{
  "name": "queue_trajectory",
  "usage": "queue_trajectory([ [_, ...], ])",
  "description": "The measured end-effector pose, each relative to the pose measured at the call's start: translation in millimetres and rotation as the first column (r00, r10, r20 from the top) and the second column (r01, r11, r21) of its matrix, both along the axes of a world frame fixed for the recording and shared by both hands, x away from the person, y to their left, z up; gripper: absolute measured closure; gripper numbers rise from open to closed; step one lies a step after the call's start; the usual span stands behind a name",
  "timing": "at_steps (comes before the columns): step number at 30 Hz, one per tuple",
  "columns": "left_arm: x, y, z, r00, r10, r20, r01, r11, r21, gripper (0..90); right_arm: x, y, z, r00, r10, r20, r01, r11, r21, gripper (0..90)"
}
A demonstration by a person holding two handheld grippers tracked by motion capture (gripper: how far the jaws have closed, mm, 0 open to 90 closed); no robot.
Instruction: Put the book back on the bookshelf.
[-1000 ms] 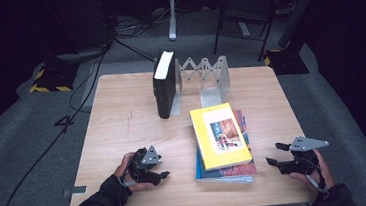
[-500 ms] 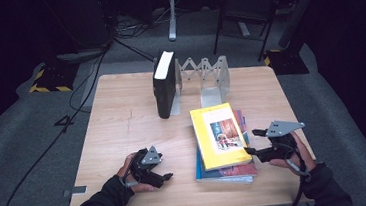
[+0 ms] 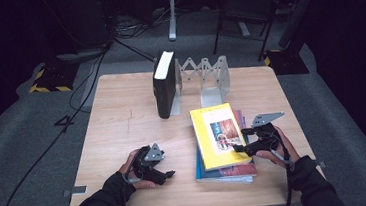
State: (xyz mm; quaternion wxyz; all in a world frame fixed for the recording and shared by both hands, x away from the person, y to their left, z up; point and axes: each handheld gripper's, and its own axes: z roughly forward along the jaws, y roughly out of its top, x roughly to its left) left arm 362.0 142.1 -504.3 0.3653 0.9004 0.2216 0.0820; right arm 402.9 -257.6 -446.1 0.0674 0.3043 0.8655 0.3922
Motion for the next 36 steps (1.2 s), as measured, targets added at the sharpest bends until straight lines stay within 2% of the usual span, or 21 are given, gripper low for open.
queue_trajectory([
  [4,14.1,-6.3,2.7,0.9998,0.012,-0.015,-0.012,0.9997,0.023,17.1,6.5,4.5,-1.8,0.9996,0.022,-0.021,-0.022,1.000,0.005,14.0],
  [6,25.4,-9.6,3.0,0.9993,0.034,-0.018,-0.034,0.9993,0.015,19.7,10.3,7.6,0.5,0.9986,0.031,-0.041,-0.032,0.999,-0.020,12.8],
  [7,25.4,-9.6,3.0,0.9993,0.034,-0.018,-0.034,0.9993,0.015,19.8,10.3,7.6,0.5,0.9986,0.031,-0.041,-0.032,0.999,-0.020,12.8],
  [8,35.1,-14.2,3.7,0.9985,0.050,-0.021,-0.050,0.9986,0.017,19.8,11.6,8.7,1.2,0.9984,0.035,-0.045,-0.036,0.999,-0.031,12.6],
  [11,54.0,-26.2,4.7,0.9983,0.056,-0.017,-0.055,0.9983,0.020,21.7,12.9,10.3,2.7,0.9974,0.038,-0.060,-0.041,0.998,-0.046,12.7],
  [13,66.8,-38.1,6.7,0.9982,0.060,0.000,-0.060,0.9980,0.021,22.4,13.1,11.1,3.1,0.9974,0.039,-0.060,-0.042,0.998,-0.051,12.8],
  [18,92.3,-56.7,14.5,0.9990,0.037,0.025,-0.036,0.9992,-0.015,27.2,12.6,12.0,3.1,0.9979,0.045,-0.047,-0.047,0.998,-0.050,13.4],
  [19,95.1,-58.6,15.1,0.9986,0.039,0.035,-0.038,0.9990,-0.023,27.5,12.3,12.0,3.1,0.9981,0.043,-0.045,-0.045,0.998,-0.050,13.7],
  [23,104.6,-67.2,13.2,0.9993,0.029,0.022,-0.028,0.9992,-0.030,27.9,9.2,11.8,3.7,0.9988,0.041,-0.026,-0.042,0.998,-0.049,15.8],
  [28,110.5,-72.8,14.0,0.9989,0.035,0.032,-0.033,0.9983,-0.049,29.0,7.6,11.3,4.2,0.9988,0.048,-0.011,-0.049,0.998,-0.049,17.3],
  [29,110.8,-73.0,16.9,0.9975,0.033,0.063,-0.029,0.9979,-0.058,29.9,7.3,11.2,4.7,0.9984,0.055,-0.012,-0.056,0.997,-0.047,18.8],
  [30,110.0,-74.0,20.3,0.9932,0.019,0.115,-0.015,0.9993,-0.034,31.9,7.4,11.4,4.9,0.9981,0.060,-0.011,-0.060,0.997,-0.046,19.5],
  [31,110.8,-74.7,20.8,0.9911,0.011,0.133,-0.008,0.9997,-0.021,32.0,7.2,11.9,5.3,0.9979,0.064,-0.012,-0.065,0.997,-0.049,19.5],
  [33,113.7,-73.9,19.3,0.9944,0.011,0.105,-0.008,0.9995,-0.029,32.0,8.1,11.7,5.7,0.9975,0.070,-0.010,-0.071,0.996,-0.050,19.8],
  [36,114.2,-73.8,18.8,0.9944,0.021,0.103,-0.016,0.9991,-0.040,32.2,10.1,12.6,6.3,0.9963,0.086,0.007,-0.086,0.995,-0.053,20.6],
])
